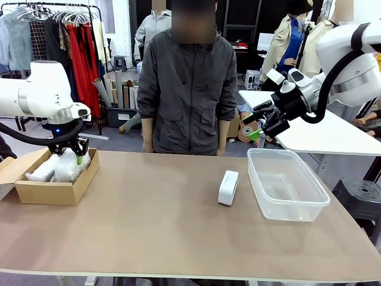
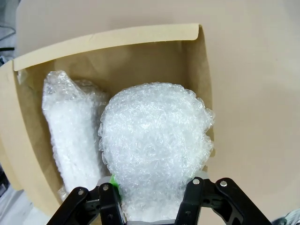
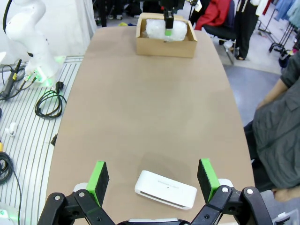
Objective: Separate and place wrapped and unwrapped clocks.
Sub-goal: If the picked Digital clock is wrapped, place it in the Package Box ; if not, place it in the Organizing box.
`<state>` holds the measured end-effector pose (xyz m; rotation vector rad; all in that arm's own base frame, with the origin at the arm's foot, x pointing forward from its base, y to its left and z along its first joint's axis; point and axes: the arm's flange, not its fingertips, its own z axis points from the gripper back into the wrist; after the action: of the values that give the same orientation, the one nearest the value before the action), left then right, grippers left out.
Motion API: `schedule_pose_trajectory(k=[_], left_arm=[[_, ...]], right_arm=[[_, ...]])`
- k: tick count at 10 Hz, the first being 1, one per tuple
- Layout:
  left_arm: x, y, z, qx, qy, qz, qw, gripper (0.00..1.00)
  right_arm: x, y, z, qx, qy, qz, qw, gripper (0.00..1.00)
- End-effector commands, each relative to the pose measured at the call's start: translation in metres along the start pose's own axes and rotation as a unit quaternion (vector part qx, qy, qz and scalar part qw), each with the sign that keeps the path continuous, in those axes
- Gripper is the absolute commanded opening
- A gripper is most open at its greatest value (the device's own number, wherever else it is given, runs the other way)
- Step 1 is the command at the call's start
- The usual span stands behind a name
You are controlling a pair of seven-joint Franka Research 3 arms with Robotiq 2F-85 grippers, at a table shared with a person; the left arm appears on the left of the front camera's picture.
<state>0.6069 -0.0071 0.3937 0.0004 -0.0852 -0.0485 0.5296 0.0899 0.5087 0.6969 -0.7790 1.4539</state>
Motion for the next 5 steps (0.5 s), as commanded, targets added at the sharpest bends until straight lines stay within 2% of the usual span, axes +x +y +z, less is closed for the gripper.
schedule_pose_trajectory(k=[1, 2, 5], left_arm=[[0.0060, 0.0035, -0.0081, -0.014, 0.010, 0.001, 1.000, 0.00], [0.0057, 0.0043, -0.0135, -0.011, 0.015, 0.007, 1.000, 0.09], [0.0033, 0.0041, -0.0147, 0.000, 0.019, 0.013, 1.000, 0.67]], right_arm=[[0.0010, 0.0007, 0.0009, 0.002, 0.003, 0.003, 1.000, 1.00], [0.0010, 0.0007, 0.0009, 0.002, 0.003, 0.003, 1.000, 1.00], [0.0010, 0.0007, 0.0009, 0.002, 0.003, 0.003, 1.000, 1.00]])
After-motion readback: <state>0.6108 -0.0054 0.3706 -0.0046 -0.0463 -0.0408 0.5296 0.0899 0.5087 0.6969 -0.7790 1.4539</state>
